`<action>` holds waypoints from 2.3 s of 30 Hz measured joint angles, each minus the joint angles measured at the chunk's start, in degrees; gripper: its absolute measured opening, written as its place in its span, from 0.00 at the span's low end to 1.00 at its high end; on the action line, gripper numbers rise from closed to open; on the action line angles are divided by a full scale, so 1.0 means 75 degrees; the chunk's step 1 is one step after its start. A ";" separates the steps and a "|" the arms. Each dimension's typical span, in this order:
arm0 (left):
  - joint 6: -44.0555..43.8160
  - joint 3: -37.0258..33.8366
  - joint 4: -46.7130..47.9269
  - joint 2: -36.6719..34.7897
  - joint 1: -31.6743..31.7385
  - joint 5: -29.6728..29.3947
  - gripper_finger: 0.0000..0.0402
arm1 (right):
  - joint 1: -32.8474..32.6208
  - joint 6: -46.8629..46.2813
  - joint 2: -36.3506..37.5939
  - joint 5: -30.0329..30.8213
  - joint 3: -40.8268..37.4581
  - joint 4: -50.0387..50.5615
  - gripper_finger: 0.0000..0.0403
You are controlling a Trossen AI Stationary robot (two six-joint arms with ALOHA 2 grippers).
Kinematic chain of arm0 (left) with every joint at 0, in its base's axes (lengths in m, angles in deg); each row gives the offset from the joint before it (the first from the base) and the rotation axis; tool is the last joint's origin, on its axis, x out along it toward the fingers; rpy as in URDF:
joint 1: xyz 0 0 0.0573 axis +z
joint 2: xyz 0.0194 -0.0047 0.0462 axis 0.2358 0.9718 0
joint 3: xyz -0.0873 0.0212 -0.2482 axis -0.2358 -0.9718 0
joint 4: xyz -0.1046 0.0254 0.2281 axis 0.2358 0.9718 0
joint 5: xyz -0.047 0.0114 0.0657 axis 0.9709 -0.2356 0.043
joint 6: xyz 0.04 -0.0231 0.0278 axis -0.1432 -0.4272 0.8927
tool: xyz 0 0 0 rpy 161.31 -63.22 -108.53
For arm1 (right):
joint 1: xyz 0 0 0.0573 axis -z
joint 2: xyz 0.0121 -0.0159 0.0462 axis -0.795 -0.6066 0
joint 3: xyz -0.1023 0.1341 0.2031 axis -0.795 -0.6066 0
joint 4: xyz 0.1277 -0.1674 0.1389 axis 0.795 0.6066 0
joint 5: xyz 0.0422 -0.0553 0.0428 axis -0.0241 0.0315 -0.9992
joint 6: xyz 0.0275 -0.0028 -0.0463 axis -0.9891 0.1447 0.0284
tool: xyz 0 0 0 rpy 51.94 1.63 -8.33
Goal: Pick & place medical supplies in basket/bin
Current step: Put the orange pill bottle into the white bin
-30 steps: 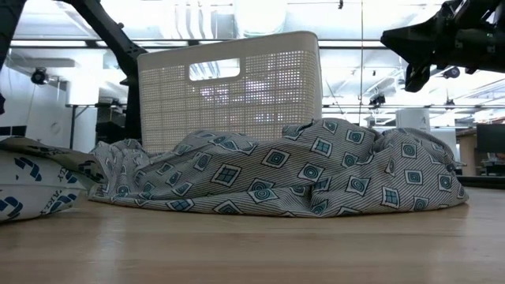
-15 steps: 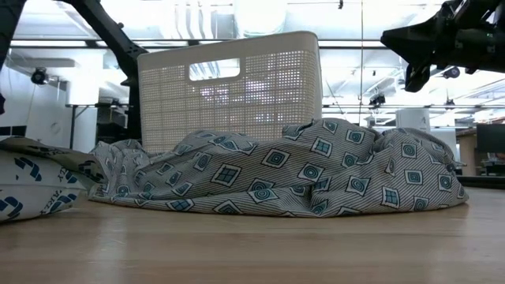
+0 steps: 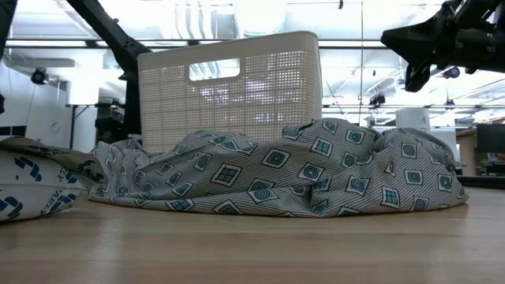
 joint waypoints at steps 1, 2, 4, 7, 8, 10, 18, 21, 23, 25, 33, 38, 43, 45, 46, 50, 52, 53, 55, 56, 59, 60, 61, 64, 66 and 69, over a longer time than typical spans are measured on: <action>0.0000 0.0000 0.0002 -0.0092 0.0000 0.0000 0.45 | 0.0000 0.0003 0.0000 0.0000 0.0001 0.0000 0.08; 0.0000 0.0000 0.0014 -0.0211 0.0000 0.0003 0.45 | 0.0000 0.0006 0.0000 0.0000 0.0002 0.0000 0.08; -0.0031 0.0000 0.0034 -0.0508 0.0000 0.0006 0.45 | 0.0000 0.0003 0.0000 0.0000 0.0001 0.0000 0.08; -0.0085 0.0000 0.0026 -0.1054 -0.0002 0.0009 0.44 | 0.0000 -0.0004 0.0000 -0.0002 0.0002 0.0000 0.08; -0.0085 0.0000 0.0010 -0.1284 -0.0006 0.0010 0.44 | 0.0000 -0.0007 0.0000 -0.0003 0.0002 0.0000 0.08; -0.0085 0.0000 -0.0085 -0.1776 -0.0007 0.0013 0.44 | 0.0000 -0.0015 0.0000 -0.0003 0.0002 0.0000 0.08; 0.0067 0.0000 -0.1969 -0.3853 -0.0026 0.0910 0.44 | 0.0001 -0.0012 -0.0006 -0.0003 0.0001 0.0000 0.08; 0.0088 0.0000 -0.3069 -0.4296 -0.0104 0.1616 0.44 | 0.0003 0.0009 -0.0006 -0.0003 0.0002 0.0000 0.08; 0.0056 0.0003 -0.3661 -0.4453 -0.0204 0.1934 0.44 | 0.0001 0.0009 -0.0006 -0.0003 0.0001 0.0000 0.08; -0.0059 0.0003 -0.4085 -0.4504 -0.0383 0.2047 0.44 | 0.0003 0.0009 -0.0006 -0.0003 -0.0001 0.0000 0.08; 0.0480 0.0003 -0.5316 -0.4030 -0.1595 0.2367 0.44 | 0.0001 -0.0017 -0.0006 -0.0003 0.0001 0.0000 0.08; 0.0516 0.0004 -0.5693 -0.3445 -0.2159 0.2377 0.44 | 0.0003 -0.0015 -0.0006 -0.0003 0.0002 0.0000 0.08; 0.1244 0.0580 -0.5132 -0.2673 -0.2727 0.2400 0.44 | 0.0000 -0.0017 -0.0006 -0.0005 0.0002 0.0003 0.08; 0.1603 0.1087 -0.4783 -0.2292 -0.2939 0.2416 0.44 | 0.0000 -0.0015 -0.0006 -0.0003 0.0002 0.0006 0.08; 0.1725 0.1388 -0.4551 -0.2083 -0.3017 0.2415 0.44 | 0.0003 -0.0017 -0.0006 -0.0003 0.0002 0.0006 0.08; 0.2228 0.2826 -0.3055 -0.1019 -0.3110 0.2325 0.44 | 0.0001 -0.0017 0.0001 -0.0004 0.0002 0.0104 0.08; 0.2509 0.3554 -0.2153 -0.0431 -0.3107 0.2071 0.44 | 0.0002 -0.0018 -0.0001 -0.0003 0.0002 0.0162 0.08; 0.2658 0.3918 -0.1724 -0.0138 -0.3107 0.1947 0.44 | 0.0000 -0.0017 -0.0001 -0.0003 0.0002 0.0181 0.08; 0.2897 0.4588 -0.0997 0.0413 -0.3107 0.1785 0.44 | 0.0000 -0.0017 0.0000 -0.0003 0.0002 0.0181 0.08; 0.2976 0.4903 -0.0680 0.0684 -0.3107 0.1772 0.44 | 0.0000 -0.0017 0.0000 -0.0003 0.0002 0.0181 0.08; 0.3147 0.5734 0.0029 0.1405 -0.3107 0.1767 0.44 | 0.0000 -0.0004 0.0000 0.0000 0.0002 0.0178 0.08; 0.3203 0.5968 0.0248 0.1620 -0.3107 0.1784 0.44 | 0.0001 0.0006 0.0000 0.0001 0.0002 0.0178 0.08; 0.3292 0.6185 0.0461 0.1856 -0.3107 0.1773 0.44 | 0.0000 0.0009 0.0000 0.0002 0.0002 0.0178 0.08; 0.3468 0.6715 0.0965 0.2446 -0.3107 0.1749 0.44 | 0.0000 0.0009 0.0000 0.0000 0.0002 0.0175 0.08; 0.3599 0.6963 0.1292 0.2775 -0.3107 0.1720 0.44 | 0.0000 0.0009 0.0000 0.0000 0.0002 0.0175 0.08; 0.3681 0.7114 0.1579 0.3157 -0.3086 0.1545 0.44 | 0.0000 0.0009 -0.0001 -0.0001 0.0002 0.0175 0.08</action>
